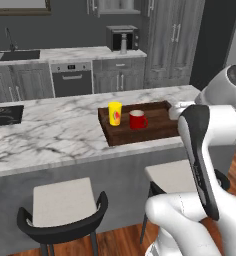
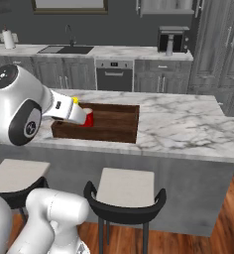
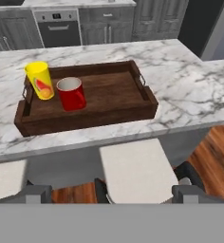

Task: There is a tray on the dining counter. Grab the cup, mug, and pitcher and place them on the tray. The pitcher may be placed next to the tray if it cannot fit the tray.

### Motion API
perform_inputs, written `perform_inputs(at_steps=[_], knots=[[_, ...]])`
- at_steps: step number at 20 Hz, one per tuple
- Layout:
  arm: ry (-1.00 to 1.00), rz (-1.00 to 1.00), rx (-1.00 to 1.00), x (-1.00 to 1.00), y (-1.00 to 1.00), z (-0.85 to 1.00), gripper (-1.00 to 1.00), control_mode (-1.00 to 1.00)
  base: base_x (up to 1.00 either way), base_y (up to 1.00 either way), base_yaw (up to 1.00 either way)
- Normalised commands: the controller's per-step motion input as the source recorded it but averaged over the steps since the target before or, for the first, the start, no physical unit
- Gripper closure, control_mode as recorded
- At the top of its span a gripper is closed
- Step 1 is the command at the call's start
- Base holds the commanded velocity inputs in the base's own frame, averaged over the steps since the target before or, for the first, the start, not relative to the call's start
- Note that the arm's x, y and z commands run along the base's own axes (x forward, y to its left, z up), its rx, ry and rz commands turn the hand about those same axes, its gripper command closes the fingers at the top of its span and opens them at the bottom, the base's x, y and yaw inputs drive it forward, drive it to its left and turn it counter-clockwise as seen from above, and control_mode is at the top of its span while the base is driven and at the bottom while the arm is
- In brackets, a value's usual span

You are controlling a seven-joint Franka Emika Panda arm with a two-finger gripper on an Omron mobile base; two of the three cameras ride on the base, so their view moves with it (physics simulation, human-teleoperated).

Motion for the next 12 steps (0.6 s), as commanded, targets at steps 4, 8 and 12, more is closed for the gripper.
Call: perform_inputs(at_steps=[4, 8, 12], knots=[[0.00, 0.08, 0.00, -0.08, 0.00, 0.00, -1.00, -1.00, 0.00, 0.00, 0.00], [0.01, 0.08, 0.00, -0.01, 0.00, 0.00, -1.00, -1.00, 0.00, 0.00, 0.00], [0.04, 0.01, 0.00, -0.05, 0.00, 0.00, -1.00, -1.00, 0.00, 0.00, 0.00]])
